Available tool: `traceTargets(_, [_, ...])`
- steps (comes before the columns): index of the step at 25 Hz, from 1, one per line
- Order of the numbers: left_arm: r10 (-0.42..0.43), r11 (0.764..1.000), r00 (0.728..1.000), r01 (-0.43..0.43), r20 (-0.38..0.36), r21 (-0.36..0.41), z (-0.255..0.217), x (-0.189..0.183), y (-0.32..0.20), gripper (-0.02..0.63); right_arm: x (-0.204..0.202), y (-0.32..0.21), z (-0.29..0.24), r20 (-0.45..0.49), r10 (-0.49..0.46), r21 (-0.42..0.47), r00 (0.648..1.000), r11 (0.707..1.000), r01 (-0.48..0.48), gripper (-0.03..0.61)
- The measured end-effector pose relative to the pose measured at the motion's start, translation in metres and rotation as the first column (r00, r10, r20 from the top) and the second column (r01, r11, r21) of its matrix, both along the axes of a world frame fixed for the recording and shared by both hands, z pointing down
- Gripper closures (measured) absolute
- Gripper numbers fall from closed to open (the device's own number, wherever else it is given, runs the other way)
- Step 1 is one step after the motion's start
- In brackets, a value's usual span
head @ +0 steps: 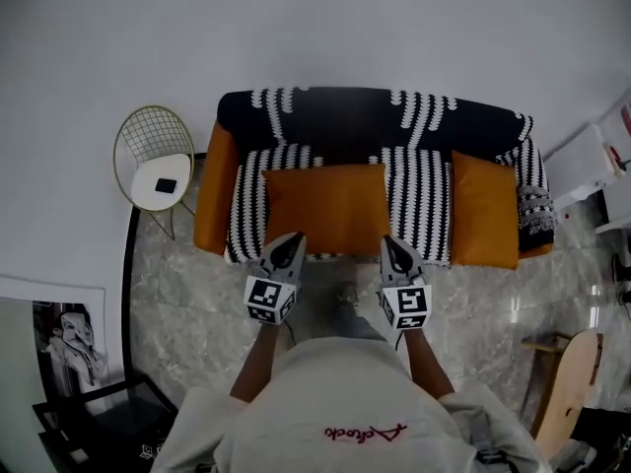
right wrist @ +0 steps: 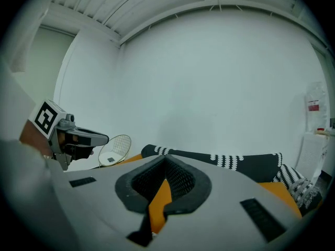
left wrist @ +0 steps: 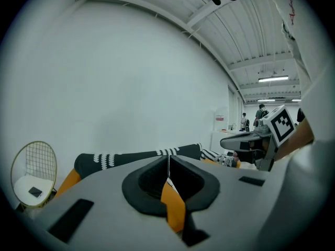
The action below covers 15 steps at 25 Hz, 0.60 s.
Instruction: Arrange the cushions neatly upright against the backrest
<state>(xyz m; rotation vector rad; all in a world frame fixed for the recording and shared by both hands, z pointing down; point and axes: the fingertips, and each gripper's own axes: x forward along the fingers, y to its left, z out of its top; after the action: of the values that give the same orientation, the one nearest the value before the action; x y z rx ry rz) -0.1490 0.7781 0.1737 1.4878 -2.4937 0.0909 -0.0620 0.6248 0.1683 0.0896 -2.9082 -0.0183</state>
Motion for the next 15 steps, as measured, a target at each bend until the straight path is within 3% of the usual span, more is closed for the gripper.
traceTargets(8, [-0.033, 0.999, 0.999, 0.032, -0.017, -0.032, 0.010, -0.049, -0.033, 0.575, -0.051, -0.041, 0.012, -0.021, -0.036, -0.023, 0.999, 0.999, 0.036, 0.551])
traceTargets(15, [-0.072, 0.995, 0.995, 0.067, -0.072, -0.073, 0.035, -0.077, -0.024, 0.575, -0.083, -0.044, 0.034, -0.074, -0.059, -0.056, 0.996, 0.997, 0.055, 0.551])
